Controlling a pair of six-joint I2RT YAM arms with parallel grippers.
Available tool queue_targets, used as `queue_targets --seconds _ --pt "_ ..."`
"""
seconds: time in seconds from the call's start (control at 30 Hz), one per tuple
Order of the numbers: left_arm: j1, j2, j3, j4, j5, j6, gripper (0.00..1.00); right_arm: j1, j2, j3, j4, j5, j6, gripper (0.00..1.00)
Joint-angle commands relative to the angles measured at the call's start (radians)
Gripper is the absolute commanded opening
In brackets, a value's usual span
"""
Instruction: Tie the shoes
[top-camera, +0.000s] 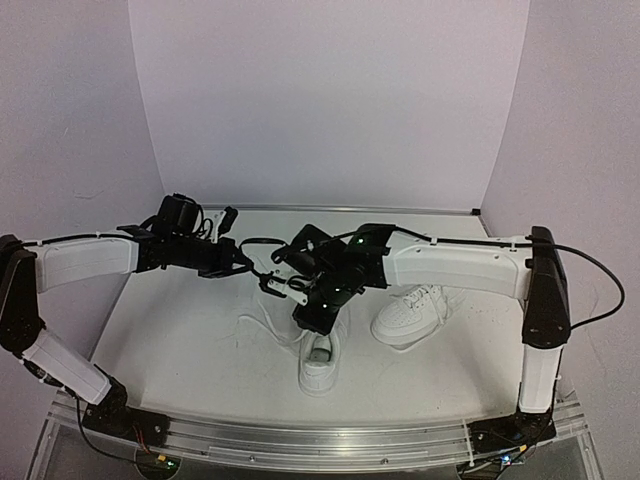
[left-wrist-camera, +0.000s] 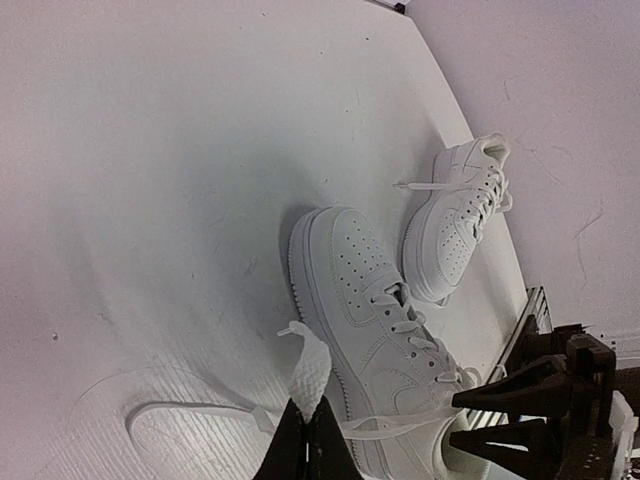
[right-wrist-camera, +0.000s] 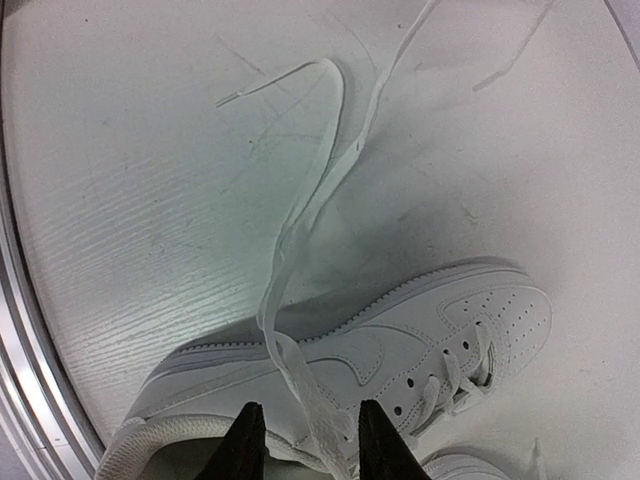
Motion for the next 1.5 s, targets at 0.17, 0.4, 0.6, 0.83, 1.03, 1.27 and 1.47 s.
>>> queue_targets --seconds 0.17,0.4,0.6,0.83,1.03,1.27,1.47 --pt "0.001 -0.011 0.009 0.023 0.014 -0.004 0.0 0.007 0.04 0.044 -0.086 0.103 -0.009 0.17" --pt "0.002 0.008 0.014 0.03 0.023 -0.004 0.0 0.006 -0.009 0.035 -0.083 0.078 -0.006 0.06" --pt "0.002 0.018 0.02 0.032 0.031 -0.004 0.0 0.006 -0.041 0.008 -0.077 0.081 0.004 0.14" --pt "0.001 0.026 0.035 0.022 0.034 0.002 0.0 0.006 -0.049 -0.014 -0.072 0.086 0.006 0.0" --pt "0.0 0.029 0.046 0.013 0.045 0.021 0.0 0.006 -0.084 -0.04 -0.06 0.084 0.017 0.0" --pt "0.001 0.046 0.055 0.057 0.14 0.044 0.0 0.005 -0.229 -0.139 0.042 0.08 0.055 0.0" --pt "-0.047 0.072 0.095 0.138 0.295 0.06 0.0 0.0 -0.345 -0.266 0.161 0.078 0.077 0.0"
